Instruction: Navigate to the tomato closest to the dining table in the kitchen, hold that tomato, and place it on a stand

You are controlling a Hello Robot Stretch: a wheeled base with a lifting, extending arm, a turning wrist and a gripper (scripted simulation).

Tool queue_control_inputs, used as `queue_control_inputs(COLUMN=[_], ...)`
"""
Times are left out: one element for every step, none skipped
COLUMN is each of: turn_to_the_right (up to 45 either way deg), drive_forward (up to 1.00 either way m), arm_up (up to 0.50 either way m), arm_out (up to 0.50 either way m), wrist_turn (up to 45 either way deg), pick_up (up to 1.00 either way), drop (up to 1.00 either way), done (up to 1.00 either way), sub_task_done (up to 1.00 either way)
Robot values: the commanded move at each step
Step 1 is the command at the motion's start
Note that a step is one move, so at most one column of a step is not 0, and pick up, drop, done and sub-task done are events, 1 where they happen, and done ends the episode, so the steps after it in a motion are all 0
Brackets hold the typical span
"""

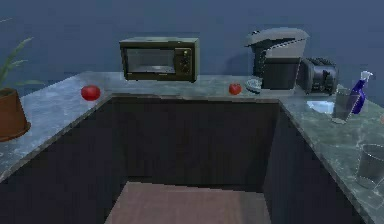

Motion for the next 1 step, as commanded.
queue_control_inputs(turn_to_the_right=[3.0], drive_forward=[0.0], arm_up=[0.0], arm_out=[0.0], wrist_turn=[0.0], pick_up=[0.0], drop=[0.0], done=[0.0], sub_task_done=[0.0])
